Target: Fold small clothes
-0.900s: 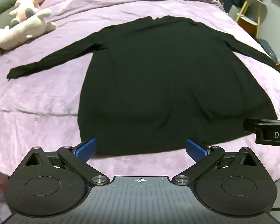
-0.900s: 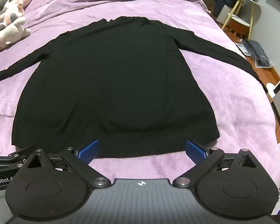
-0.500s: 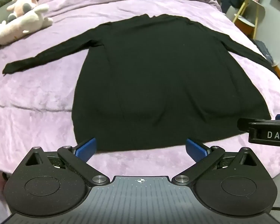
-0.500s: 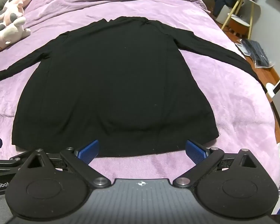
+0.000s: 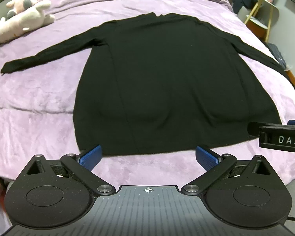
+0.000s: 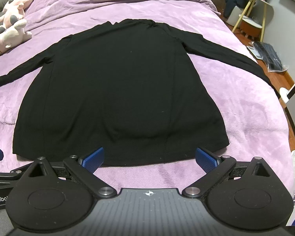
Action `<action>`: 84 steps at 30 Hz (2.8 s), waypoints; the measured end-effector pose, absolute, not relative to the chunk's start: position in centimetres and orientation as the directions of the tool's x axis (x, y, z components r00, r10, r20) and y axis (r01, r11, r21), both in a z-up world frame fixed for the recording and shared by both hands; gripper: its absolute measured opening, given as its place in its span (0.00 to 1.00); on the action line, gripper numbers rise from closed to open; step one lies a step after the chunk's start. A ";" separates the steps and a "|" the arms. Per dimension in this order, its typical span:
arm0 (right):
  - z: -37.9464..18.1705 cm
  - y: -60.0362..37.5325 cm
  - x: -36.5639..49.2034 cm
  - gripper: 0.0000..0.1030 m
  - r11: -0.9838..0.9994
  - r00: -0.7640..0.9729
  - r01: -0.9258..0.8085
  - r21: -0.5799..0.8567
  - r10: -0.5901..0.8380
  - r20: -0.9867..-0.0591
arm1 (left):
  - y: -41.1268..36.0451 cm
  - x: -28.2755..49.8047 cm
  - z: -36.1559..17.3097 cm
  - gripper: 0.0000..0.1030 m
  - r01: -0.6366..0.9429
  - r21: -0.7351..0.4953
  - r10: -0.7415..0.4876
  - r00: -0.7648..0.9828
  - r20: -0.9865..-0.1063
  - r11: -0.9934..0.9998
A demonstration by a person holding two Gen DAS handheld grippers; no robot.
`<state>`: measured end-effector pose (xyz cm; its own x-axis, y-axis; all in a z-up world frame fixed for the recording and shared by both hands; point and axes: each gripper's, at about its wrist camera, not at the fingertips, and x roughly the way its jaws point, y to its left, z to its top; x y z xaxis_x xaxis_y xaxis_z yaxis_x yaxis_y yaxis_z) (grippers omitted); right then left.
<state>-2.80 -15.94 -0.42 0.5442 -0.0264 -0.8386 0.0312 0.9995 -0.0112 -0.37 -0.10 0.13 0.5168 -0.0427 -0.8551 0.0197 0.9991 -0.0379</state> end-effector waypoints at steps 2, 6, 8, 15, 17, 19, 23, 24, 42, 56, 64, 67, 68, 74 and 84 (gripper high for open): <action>-0.4 -16.0 -2.8 0.96 0.999 0.544 0.032 -0.011 -0.027 -0.839 | -0.1 -0.4 0.1 1.00 0.019 -0.037 -0.041 0.514 -0.857 0.999; -0.4 -16.0 -2.9 0.96 0.999 0.544 0.033 -0.011 -0.027 -0.839 | -0.1 -0.4 0.0 1.00 0.018 -0.044 -0.047 0.509 -0.860 0.999; -0.4 -16.0 -2.8 0.96 0.999 0.543 0.031 -0.011 -0.026 -0.839 | -0.1 -0.3 0.0 1.00 0.016 -0.048 -0.050 0.507 -0.861 0.999; -0.4 -16.0 -2.8 0.96 0.999 0.544 0.032 -0.010 -0.026 -0.838 | 0.0 -0.3 0.0 1.00 0.012 -0.054 -0.053 0.503 -0.863 0.998; -0.4 -16.0 -2.9 0.96 0.999 0.544 0.033 -0.010 -0.027 -0.838 | 0.1 -0.3 0.0 1.00 0.010 -0.056 -0.054 0.503 -0.863 0.998; -0.4 -16.0 -2.8 0.96 0.999 0.544 0.032 -0.010 -0.026 -0.838 | 0.1 -0.3 0.0 1.00 0.009 -0.058 -0.055 0.503 -0.863 0.998; -0.4 -16.0 -2.9 0.96 0.999 0.545 0.034 -0.009 -0.026 -0.838 | 0.1 -0.3 -0.1 1.00 0.008 -0.062 -0.058 0.500 -0.864 0.998; -0.4 -16.0 -2.9 0.96 0.999 0.545 0.034 -0.009 -0.026 -0.838 | 0.2 -0.3 -0.1 1.00 0.008 -0.062 -0.058 0.500 -0.864 0.998; -0.5 -16.2 -3.0 0.96 0.999 0.544 0.040 -0.006 -0.027 -0.839 | 0.0 -0.5 -0.3 1.00 0.006 -0.065 -0.059 0.496 -0.867 0.998; -0.7 -16.4 -3.1 0.96 0.999 0.542 0.047 -0.003 -0.028 -0.840 | -0.1 -0.5 -0.4 1.00 0.010 -0.063 -0.060 0.490 -0.870 0.998; -0.7 -16.4 -3.1 0.96 0.999 0.542 0.048 -0.001 -0.027 -0.840 | -0.3 -0.5 -0.4 1.00 0.009 -0.066 -0.062 0.488 -0.870 0.998; -0.7 -16.3 -3.1 0.96 0.999 0.542 0.048 -0.001 -0.027 -0.840 | -0.2 -0.4 -0.4 1.00 0.008 -0.066 -0.061 0.486 -0.872 0.998; -0.7 -16.3 -3.1 0.96 0.999 0.542 0.049 -0.002 -0.028 -0.840 | -0.2 -0.4 -0.4 1.00 0.008 -0.066 -0.062 0.486 -0.872 0.998; -0.7 -16.3 -3.1 0.96 0.999 0.542 0.049 0.000 -0.027 -0.840 | -0.2 -0.4 -0.4 1.00 0.009 -0.066 -0.062 0.487 -0.871 0.998; -0.8 -16.3 -3.1 0.96 0.999 0.541 0.048 0.003 -0.023 -0.841 | -0.2 -0.4 -0.5 1.00 0.006 -0.068 -0.062 0.485 -0.872 0.998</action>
